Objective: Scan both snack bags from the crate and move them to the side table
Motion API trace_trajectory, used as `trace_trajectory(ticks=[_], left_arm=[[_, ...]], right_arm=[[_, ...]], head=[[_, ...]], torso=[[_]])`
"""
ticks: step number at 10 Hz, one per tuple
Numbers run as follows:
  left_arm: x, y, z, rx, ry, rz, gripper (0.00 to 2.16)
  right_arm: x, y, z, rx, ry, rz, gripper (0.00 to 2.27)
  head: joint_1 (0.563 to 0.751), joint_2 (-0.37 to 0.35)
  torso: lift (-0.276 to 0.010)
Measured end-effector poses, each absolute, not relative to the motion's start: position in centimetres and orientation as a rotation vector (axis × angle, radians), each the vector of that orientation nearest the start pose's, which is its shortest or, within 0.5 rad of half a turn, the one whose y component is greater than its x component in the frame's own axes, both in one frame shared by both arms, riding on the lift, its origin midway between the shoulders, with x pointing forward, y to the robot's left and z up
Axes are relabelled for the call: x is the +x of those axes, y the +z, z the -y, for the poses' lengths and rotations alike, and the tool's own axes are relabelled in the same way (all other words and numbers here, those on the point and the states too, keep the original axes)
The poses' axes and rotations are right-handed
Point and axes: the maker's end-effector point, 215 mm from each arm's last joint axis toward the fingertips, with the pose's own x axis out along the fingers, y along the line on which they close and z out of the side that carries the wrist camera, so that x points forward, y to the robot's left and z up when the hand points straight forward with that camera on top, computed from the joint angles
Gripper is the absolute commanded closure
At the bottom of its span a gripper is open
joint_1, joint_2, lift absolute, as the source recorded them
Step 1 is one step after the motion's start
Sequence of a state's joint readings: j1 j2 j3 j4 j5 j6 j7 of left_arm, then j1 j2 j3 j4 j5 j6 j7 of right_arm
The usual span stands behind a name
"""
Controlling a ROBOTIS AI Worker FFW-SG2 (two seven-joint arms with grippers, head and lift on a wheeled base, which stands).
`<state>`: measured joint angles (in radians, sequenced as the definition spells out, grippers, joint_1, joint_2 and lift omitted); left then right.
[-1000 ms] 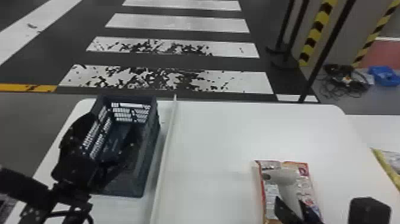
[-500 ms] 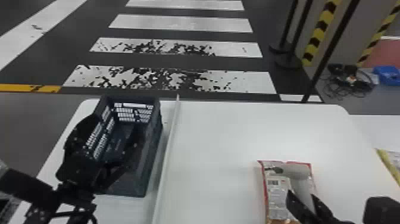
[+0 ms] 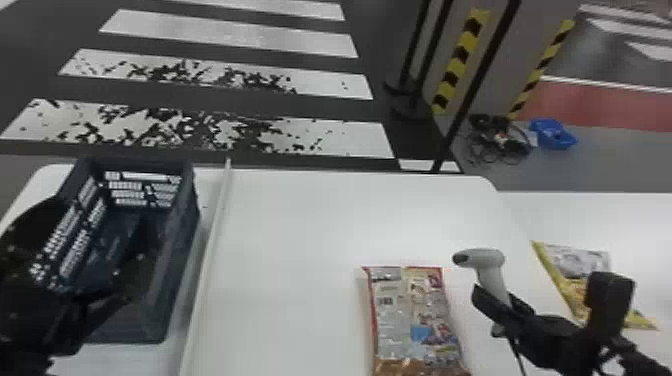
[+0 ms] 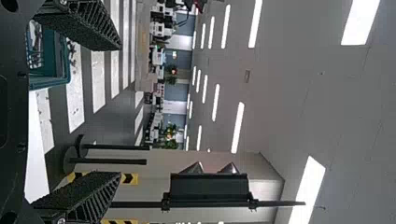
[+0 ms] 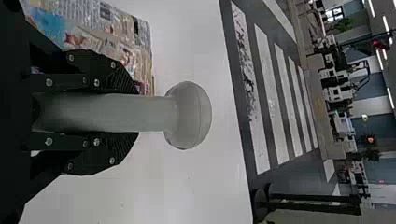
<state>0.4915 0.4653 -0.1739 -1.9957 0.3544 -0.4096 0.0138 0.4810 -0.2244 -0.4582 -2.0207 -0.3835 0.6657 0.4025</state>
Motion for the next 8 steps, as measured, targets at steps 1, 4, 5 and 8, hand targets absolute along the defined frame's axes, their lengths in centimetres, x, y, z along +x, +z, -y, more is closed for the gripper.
trace_trajectory(ticks=[1,4,5,8], left_arm=[[41.9,-26.3,-20.0,-0.074,-0.304,0.237,0.03],[41.5,-25.0,-20.0,-0.076,-0.297,0.259,0.03],[41.3,-24.7,-20.0,-0.076,-0.294,0.26,0.03],[40.4,-26.0,-20.3,-0.057,-0.28,0.232,0.03]], right_arm=[[39.8,-46.1,41.8,0.199,0.09,-0.562,2.22],[41.6,-49.6,47.1,0.265,0.075,-0.577,2.22],[42.9,-50.2,48.5,0.259,0.074,-0.552,2.22],[48.1,-50.8,50.0,0.196,0.081,-0.503,2.22]], head=[[0.695,-0.287],[0.695,-0.347],[0.695,-0.35],[0.695,-0.35]], torso=[[-0.095],[-0.095],[-0.095],[-0.095]])
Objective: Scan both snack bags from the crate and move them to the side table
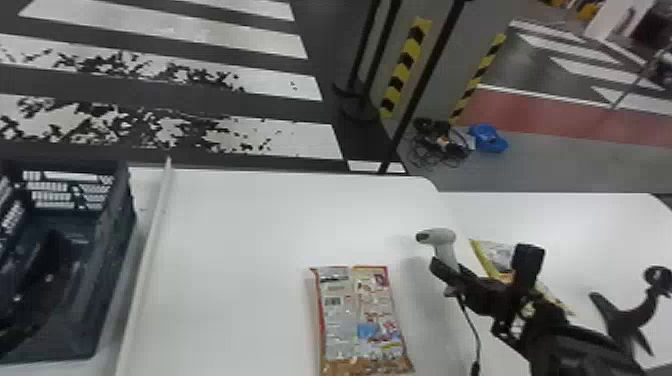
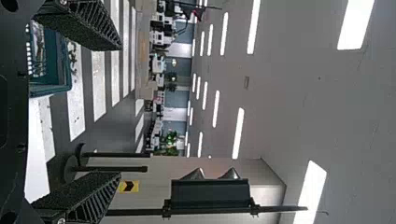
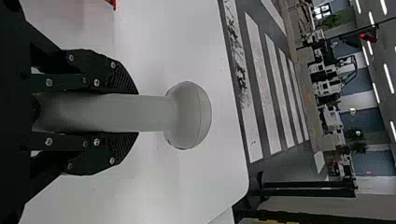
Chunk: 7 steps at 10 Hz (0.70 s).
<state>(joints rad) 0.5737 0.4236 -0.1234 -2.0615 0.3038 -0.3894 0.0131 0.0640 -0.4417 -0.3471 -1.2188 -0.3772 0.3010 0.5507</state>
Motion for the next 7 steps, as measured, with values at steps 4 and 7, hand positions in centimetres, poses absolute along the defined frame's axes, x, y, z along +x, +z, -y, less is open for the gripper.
trace_trajectory(ticks=[4,7], left_arm=[[39.8,-26.2,-21.0,-0.057,-0.259,0.237,0.03],[39.7,-26.3,-21.0,-0.061,-0.259,0.235,0.03]], right_arm=[[49.4,-52.1,48.8,0.179,0.099,-0.501,1.91],[48.6,-52.9,48.8,0.183,0.082,-0.472,0.01]], head=[[0.695,-0.337],[0.695,-0.341]], torso=[[-0.095],[-0.095]])
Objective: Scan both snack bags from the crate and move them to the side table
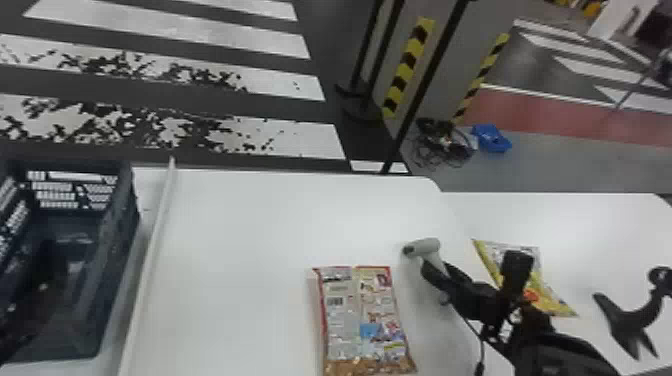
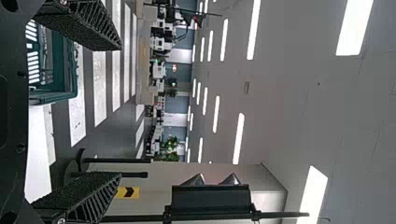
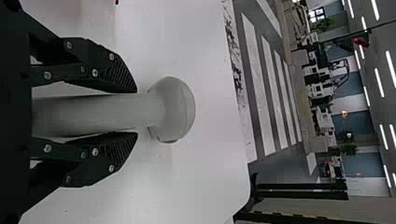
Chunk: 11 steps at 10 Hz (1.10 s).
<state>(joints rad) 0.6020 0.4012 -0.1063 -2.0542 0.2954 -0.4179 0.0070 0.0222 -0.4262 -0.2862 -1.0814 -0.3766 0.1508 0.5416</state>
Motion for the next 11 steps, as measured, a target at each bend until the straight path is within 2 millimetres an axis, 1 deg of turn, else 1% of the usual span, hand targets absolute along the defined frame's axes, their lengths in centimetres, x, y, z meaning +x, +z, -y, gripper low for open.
trace_trajectory(ticks=[2,3,4,5,6,7,8,9,10,11], left_arm=[[39.5,-26.2,-20.9,-0.062,-0.263,0.238,0.03],[39.4,-26.2,-20.8,-0.063,-0.265,0.24,0.03],[39.4,-26.2,-20.7,-0.064,-0.266,0.24,0.03],[39.4,-26.2,-20.7,-0.064,-0.268,0.239,0.03],[39.6,-26.3,-20.6,-0.064,-0.269,0.237,0.03],[39.7,-26.3,-20.6,-0.065,-0.269,0.236,0.03],[39.8,-26.3,-20.5,-0.066,-0.271,0.236,0.03],[40.0,-26.4,-20.2,-0.069,-0.276,0.237,0.03],[40.2,-26.4,-20.0,-0.07,-0.28,0.239,0.03],[40.4,-26.4,-20.0,-0.072,-0.284,0.238,0.03]], right_arm=[[48.2,-53.1,48.7,0.185,0.081,-0.468,0.04],[47.8,-52.9,49.0,0.181,0.069,-0.461,0.04],[47.1,-51.4,49.1,0.159,0.057,-0.426,0.04],[45.7,-48.9,48.0,0.146,0.076,-0.387,0.05],[43.9,-46.1,45.9,0.141,0.108,-0.356,0.06],[42.2,-43.5,43.3,0.132,0.14,-0.314,0.06],[40.7,-41.4,40.8,0.129,0.163,-0.265,0.06],[39.7,-39.9,38.6,0.126,0.166,-0.219,0.06],[39.3,-39.4,36.8,0.126,0.162,-0.189,0.06],[39.3,-39.7,35.0,0.124,0.155,-0.183,0.06]], head=[[0.695,-0.343],[0.695,-0.346],[0.695,-0.35],[0.695,-0.35],[0.695,-0.336],[0.695,-0.309],[0.695,-0.292],[0.695,-0.264],[0.695,-0.241],[0.695,-0.214]], torso=[[-0.095],[-0.095],[-0.095],[-0.095],[-0.095],[-0.095],[-0.095],[-0.095],[-0.095],[-0.095]])
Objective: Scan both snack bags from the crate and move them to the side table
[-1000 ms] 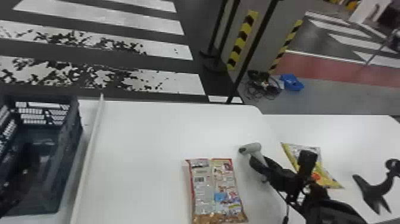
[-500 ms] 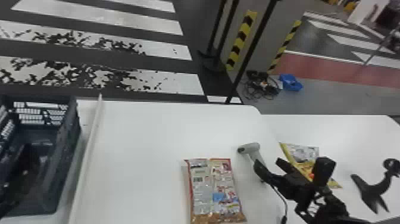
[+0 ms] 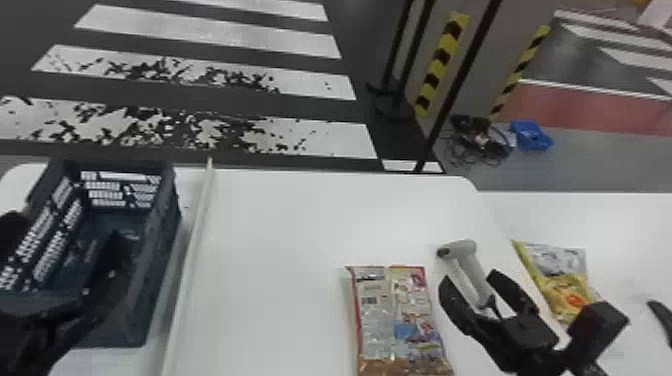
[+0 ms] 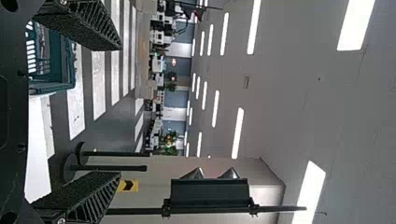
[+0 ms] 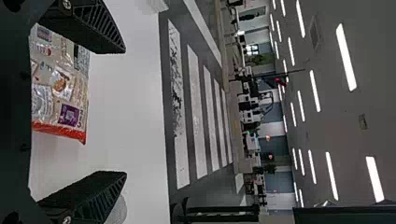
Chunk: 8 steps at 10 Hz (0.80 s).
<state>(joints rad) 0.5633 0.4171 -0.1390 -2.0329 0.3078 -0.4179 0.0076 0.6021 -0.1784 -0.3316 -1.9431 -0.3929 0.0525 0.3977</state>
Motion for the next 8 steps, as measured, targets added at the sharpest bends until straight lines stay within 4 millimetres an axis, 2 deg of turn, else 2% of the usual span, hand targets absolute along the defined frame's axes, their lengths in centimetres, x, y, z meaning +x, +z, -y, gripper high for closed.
trace_trajectory(ticks=[2,4,5,8], left_arm=[[40.7,-26.7,-20.3,-0.07,-0.289,0.232,0.03],[41.1,-26.9,-20.6,-0.069,-0.291,0.228,0.03],[41.1,-27.0,-20.7,-0.067,-0.294,0.226,0.03],[41.2,-27.4,-20.9,-0.064,-0.298,0.217,0.03]], right_arm=[[39.6,-41.5,30.5,0.117,0.16,-0.201,0.06],[40.0,-44.1,26.4,0.111,0.188,-0.234,0.06],[40.2,-45.6,25.4,0.105,0.2,-0.25,0.06],[40.6,-48.7,25.6,0.092,0.196,-0.282,0.07]], head=[[0.695,-0.159],[0.695,-0.083],[0.695,-0.072],[0.695,-0.066]], torso=[[-0.095],[-0.095],[-0.095],[-0.095]])
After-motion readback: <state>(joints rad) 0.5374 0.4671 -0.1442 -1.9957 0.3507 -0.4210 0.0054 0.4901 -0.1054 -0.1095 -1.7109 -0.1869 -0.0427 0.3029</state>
